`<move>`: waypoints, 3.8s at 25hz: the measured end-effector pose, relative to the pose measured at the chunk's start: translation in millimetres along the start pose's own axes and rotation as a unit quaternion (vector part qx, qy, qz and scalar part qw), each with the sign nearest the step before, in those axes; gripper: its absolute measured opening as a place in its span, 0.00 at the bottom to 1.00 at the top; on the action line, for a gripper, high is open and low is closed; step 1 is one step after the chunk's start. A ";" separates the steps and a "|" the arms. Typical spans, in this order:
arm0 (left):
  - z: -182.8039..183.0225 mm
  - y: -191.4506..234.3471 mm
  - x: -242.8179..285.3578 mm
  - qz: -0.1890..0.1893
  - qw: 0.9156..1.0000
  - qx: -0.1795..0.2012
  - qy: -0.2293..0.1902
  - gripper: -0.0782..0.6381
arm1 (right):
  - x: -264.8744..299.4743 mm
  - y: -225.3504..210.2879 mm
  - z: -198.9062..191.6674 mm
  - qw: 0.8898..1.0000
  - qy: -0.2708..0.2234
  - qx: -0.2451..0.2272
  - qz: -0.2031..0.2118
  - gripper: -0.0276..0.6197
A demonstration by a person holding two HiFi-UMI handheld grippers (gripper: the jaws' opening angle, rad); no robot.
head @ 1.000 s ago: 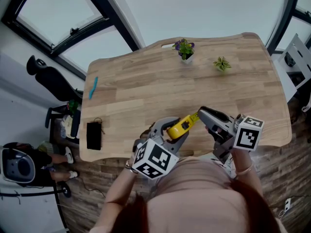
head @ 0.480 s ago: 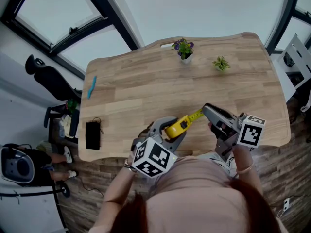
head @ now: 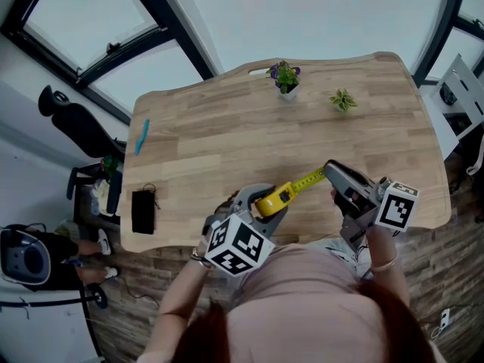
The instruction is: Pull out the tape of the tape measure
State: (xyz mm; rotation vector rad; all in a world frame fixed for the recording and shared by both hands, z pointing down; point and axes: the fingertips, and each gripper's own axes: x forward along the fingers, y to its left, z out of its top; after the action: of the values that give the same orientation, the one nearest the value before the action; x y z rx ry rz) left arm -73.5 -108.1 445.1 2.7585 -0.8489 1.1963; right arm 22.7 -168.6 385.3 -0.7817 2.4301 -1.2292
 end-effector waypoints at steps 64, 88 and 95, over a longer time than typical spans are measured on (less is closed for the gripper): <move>-32.7 -2.0 -2.1 -0.008 0.998 0.020 0.057 0.34 | -60.3 -27.7 71.9 0.994 -0.101 -0.019 -0.037 0.14; -42.0 -3.5 -2.8 -0.013 0.997 0.023 0.068 0.34 | -85.2 -32.3 99.6 0.989 -0.136 -0.031 -0.047 0.13; -40.9 -2.9 -2.4 -0.013 0.997 0.024 0.069 0.34 | -93.5 -34.5 110.0 0.987 -0.149 -0.032 -0.048 0.13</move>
State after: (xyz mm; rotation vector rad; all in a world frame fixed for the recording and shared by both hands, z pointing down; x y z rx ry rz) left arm -100.9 -95.4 472.9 2.6750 -0.7774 1.4022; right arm 163.7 -200.4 351.4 -1.0332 2.2184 -0.9876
